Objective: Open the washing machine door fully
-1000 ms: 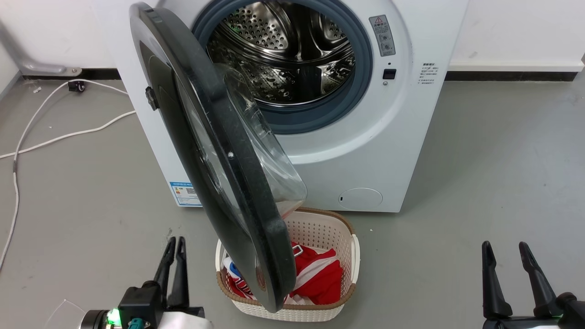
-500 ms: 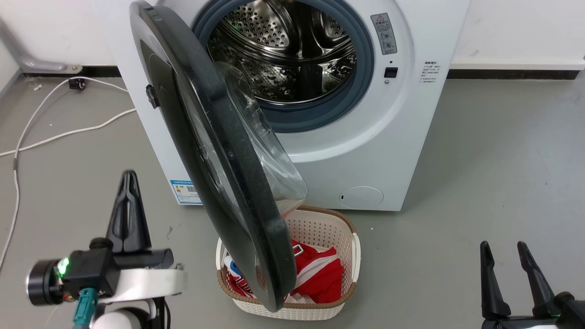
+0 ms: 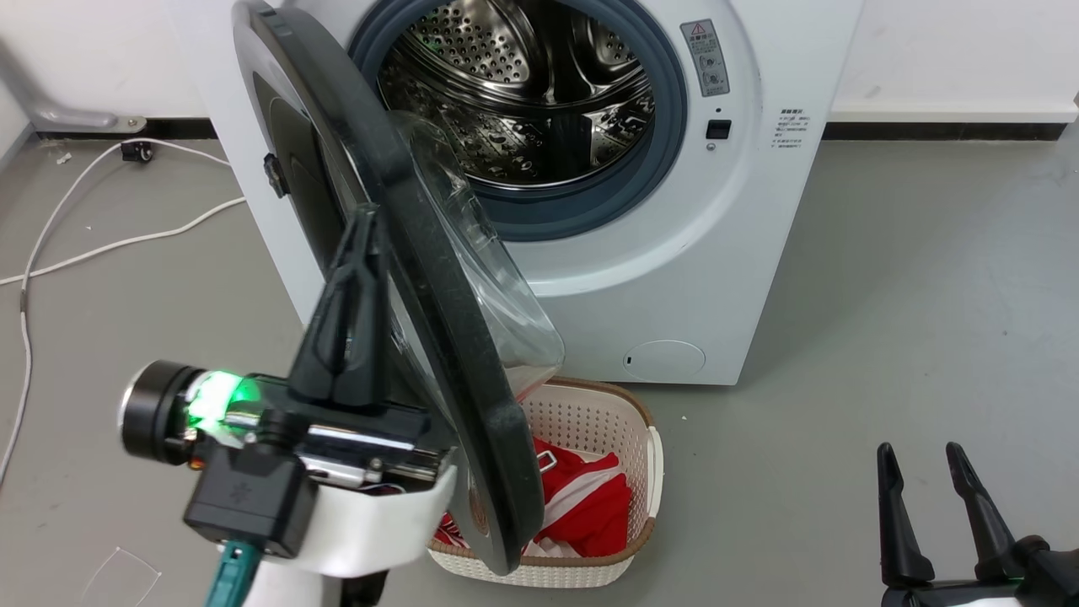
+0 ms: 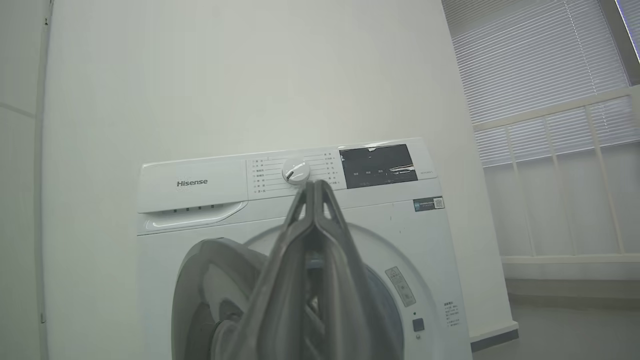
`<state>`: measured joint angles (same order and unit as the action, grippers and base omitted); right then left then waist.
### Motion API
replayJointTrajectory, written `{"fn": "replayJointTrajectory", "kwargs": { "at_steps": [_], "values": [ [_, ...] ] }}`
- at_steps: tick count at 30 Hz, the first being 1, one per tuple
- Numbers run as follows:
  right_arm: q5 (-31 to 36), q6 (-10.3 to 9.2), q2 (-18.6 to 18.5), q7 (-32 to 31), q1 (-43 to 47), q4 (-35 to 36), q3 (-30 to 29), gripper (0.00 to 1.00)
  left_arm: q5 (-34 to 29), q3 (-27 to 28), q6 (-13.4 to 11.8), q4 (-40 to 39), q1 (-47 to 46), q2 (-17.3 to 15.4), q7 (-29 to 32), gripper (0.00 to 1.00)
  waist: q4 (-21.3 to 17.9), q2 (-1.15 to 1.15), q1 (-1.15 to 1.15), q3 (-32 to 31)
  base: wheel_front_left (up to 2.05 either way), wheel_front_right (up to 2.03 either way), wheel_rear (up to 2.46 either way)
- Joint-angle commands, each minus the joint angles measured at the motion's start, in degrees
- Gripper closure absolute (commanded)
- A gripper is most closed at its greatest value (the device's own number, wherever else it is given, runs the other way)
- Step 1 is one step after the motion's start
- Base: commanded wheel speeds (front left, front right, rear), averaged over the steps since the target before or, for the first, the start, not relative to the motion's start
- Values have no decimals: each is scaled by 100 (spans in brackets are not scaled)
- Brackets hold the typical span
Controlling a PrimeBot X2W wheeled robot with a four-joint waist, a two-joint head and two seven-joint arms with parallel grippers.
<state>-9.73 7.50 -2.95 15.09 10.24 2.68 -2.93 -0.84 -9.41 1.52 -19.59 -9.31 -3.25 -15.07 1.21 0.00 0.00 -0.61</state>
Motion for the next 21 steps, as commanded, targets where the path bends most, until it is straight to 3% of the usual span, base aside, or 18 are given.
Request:
{"fn": "replayJointTrajectory", "kwargs": {
  "at_steps": [1,21],
  "values": [
    [22,-1,14,10,-80,18,10,0,-14,-99,33,-36,-70,-1,-16,100,0,0,0,5,0,0,0],
    [91,-1,14,10,-91,-17,73,0,72,-2113,217,313,-49,35,-15,100,-12,0,0,51,0,0,0]
  ]
}}
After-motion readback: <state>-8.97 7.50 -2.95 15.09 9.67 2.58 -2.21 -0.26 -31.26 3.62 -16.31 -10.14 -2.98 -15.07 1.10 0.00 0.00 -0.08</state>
